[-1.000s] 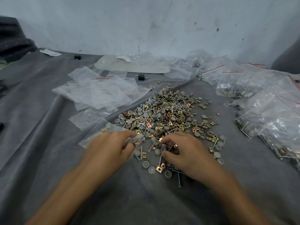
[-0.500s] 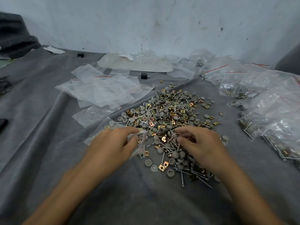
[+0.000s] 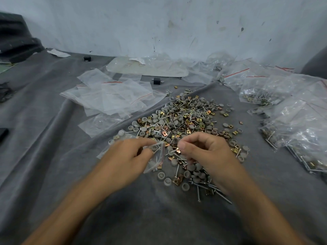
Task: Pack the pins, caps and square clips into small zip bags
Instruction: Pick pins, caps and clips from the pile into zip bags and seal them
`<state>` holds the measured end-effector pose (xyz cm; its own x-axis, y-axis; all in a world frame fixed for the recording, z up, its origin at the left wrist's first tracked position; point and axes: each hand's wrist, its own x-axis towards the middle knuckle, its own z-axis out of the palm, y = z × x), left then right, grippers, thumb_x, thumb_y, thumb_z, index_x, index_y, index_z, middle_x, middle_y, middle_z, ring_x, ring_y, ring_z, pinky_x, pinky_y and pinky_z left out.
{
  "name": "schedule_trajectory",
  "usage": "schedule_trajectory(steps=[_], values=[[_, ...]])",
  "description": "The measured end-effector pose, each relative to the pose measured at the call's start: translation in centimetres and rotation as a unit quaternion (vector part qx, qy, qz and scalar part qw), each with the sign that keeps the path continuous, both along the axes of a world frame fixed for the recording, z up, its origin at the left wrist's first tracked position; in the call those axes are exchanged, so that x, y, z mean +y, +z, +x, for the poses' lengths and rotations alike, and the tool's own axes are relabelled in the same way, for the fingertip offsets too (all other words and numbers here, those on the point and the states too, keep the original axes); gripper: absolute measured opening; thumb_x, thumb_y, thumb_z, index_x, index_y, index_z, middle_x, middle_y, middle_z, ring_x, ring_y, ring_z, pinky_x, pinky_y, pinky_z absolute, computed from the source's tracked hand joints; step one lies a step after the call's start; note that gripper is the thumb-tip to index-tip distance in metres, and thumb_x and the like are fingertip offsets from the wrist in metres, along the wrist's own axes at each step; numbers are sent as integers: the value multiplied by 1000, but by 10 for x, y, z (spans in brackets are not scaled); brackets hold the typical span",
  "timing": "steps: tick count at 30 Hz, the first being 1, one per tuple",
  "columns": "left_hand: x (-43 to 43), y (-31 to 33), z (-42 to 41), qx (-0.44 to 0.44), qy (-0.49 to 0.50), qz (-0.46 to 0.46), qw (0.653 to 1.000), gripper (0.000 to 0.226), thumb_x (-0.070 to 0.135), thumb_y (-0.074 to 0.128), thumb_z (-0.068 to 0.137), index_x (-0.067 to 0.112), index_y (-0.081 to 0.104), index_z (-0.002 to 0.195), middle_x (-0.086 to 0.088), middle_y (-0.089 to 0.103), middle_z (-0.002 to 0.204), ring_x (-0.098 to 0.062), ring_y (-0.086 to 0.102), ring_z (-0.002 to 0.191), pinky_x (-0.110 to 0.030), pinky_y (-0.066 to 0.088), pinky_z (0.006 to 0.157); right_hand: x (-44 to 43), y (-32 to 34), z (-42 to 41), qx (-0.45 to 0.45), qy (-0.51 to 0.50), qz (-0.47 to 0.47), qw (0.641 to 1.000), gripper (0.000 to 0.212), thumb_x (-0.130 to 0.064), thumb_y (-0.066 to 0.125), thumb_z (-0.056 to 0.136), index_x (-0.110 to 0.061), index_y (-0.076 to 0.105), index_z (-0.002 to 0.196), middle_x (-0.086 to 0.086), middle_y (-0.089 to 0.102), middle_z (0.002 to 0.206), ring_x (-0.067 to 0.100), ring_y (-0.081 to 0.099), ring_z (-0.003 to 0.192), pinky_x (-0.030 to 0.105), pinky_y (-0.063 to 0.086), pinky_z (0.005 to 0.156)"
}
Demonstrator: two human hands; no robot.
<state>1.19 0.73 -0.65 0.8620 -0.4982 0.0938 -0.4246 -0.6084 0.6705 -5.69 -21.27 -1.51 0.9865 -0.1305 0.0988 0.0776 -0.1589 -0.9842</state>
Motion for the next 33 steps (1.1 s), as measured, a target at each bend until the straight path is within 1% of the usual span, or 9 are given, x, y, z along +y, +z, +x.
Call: schedule_trajectory(steps=[4, 7, 10, 13, 17, 21, 25, 30, 33], values=[[-2, 0, 1, 25, -43, -49, 998, 42, 38, 40, 86, 68, 63, 103, 14, 68, 63, -4, 62, 59, -26, 50, 58, 23, -6, 1, 14, 49, 30, 998, 6, -19, 76, 89, -22, 77, 94, 2, 72, 78, 12, 62, 68, 23, 53, 63], [-2, 0, 2, 43, -34, -90, 994, 43, 36, 42, 84, 68, 64, 103, 3, 66, 60, -1, 53, 49, -19, 42, 50, 29, -5, 1, 31, 74, 14, 997, 23, -15, 69, 95, -32, 73, 111, -1, 77, 96, 10, 66, 71, 18, 52, 62], [0, 0, 4, 45, -5, -93, 995, 38, 41, 40, 83, 67, 66, 93, 4, 67, 61, -1, 53, 48, -28, 46, 53, 18, 2, 2, 2, 20, -10, 1000, 25, -13, 66, 97, -32, 69, 113, -7, 77, 100, 7, 69, 76, 15, 51, 61], [2, -2, 6, 36, 18, -92, 995, 34, 43, 39, 84, 53, 68, 99, 8, 65, 56, -1, 52, 45, -22, 43, 51, -4, 4, 3, -36, -67, -125, 989, 16, -19, 68, 95, -33, 73, 101, -15, 75, 92, 1, 69, 84, 16, 53, 68], [2, -3, 7, 29, 28, -96, 995, 42, 40, 40, 83, 43, 70, 111, 11, 60, 50, -1, 50, 43, -13, 39, 49, -17, -1, 2, -4, -46, -354, 934, 3, -38, 71, 90, -36, 72, 91, -16, 65, 83, -1, 60, 81, 19, 43, 66], [1, -3, 6, 28, 32, -94, 995, 47, 41, 40, 82, 40, 71, 117, 9, 66, 57, -1, 53, 45, -13, 40, 50, -12, -7, 2, 47, 19, -481, 875, 26, -54, 61, 92, -37, 67, 111, -19, 54, 97, 11, 48, 98, 35, 41, 86], [1, -2, 4, 21, 24, -80, 996, 36, 42, 39, 83, 49, 67, 105, 12, 65, 56, 1, 54, 46, -11, 39, 50, 4, -10, 2, 25, 11, -505, 863, 30, -49, 55, 97, -39, 62, 125, -20, 48, 101, 9, 40, 99, 31, 31, 84], [2, -3, 6, 23, 21, -80, 996, 31, 52, 37, 80, 56, 63, 96, 11, 65, 55, 0, 54, 47, -14, 38, 50, 13, -11, 3, 17, 10, -503, 864, 14, -46, 55, 99, -37, 61, 109, -20, 54, 104, 10, 44, 102, 30, 33, 87], [3, -4, 6, 25, 18, -79, 996, 39, 60, 32, 74, 58, 63, 97, 9, 68, 60, 0, 56, 48, -26, 44, 55, 10, -9, 2, 30, 2, -493, 869, 9, -43, 52, 101, -37, 58, 105, -20, 53, 103, 9, 46, 102, 31, 36, 90]])
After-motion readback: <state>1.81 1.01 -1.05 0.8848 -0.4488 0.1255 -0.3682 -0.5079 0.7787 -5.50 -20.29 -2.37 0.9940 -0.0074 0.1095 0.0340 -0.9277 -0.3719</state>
